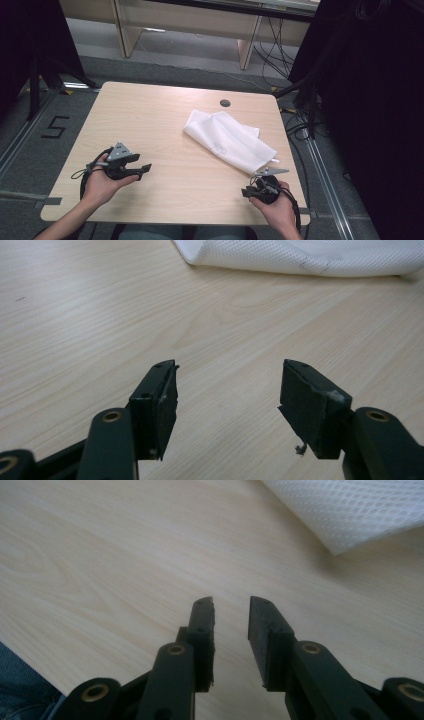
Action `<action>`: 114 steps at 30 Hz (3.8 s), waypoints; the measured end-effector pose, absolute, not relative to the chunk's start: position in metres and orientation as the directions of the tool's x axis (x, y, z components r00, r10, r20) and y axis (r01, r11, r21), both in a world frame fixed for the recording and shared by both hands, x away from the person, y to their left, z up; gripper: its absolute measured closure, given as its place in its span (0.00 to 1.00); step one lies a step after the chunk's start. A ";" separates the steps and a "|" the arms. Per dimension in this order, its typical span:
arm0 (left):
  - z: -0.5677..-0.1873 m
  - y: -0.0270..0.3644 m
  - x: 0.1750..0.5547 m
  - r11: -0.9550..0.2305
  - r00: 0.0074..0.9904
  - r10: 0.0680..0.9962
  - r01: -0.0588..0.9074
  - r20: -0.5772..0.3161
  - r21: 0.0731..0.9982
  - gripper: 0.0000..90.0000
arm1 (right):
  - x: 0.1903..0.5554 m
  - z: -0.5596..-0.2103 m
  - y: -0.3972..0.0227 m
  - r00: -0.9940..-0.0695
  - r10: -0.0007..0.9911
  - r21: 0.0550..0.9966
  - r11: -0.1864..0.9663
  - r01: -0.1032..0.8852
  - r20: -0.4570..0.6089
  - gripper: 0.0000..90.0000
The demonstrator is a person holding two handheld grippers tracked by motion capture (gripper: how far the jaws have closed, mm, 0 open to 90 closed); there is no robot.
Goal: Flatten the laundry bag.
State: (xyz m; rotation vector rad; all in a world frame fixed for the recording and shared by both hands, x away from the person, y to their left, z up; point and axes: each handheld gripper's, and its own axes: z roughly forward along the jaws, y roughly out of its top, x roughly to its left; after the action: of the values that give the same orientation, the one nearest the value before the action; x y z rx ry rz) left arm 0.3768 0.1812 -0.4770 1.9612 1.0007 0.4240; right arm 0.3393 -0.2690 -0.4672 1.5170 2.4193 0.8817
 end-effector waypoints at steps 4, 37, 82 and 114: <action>-0.478 0.178 0.377 -0.297 0.621 0.779 0.492 -0.091 0.818 0.44 | 0.343 -0.463 -0.275 -0.460 0.873 0.559 0.301 0.773 0.165 0.74; -0.480 0.178 0.374 -0.292 0.642 0.758 0.490 -0.114 0.821 0.44 | 0.459 -0.467 -0.209 -0.558 0.829 0.535 0.490 0.688 -0.042 0.43; -0.481 0.170 0.370 -0.307 0.675 0.727 0.483 -0.125 0.820 0.47 | 0.366 -0.469 -0.183 -0.757 0.647 0.468 0.642 0.607 0.093 0.92; -0.483 0.146 0.363 -0.352 0.733 0.659 0.495 -0.165 0.794 0.65 | 0.471 -0.481 -0.247 -0.584 0.809 0.410 0.513 0.754 0.062 0.81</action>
State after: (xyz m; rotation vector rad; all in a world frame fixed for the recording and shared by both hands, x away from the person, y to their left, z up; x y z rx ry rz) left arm 0.3632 0.1455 -0.4831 2.0233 0.8749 0.2282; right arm 0.4714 -0.2474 -0.4805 1.3573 2.6104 0.6048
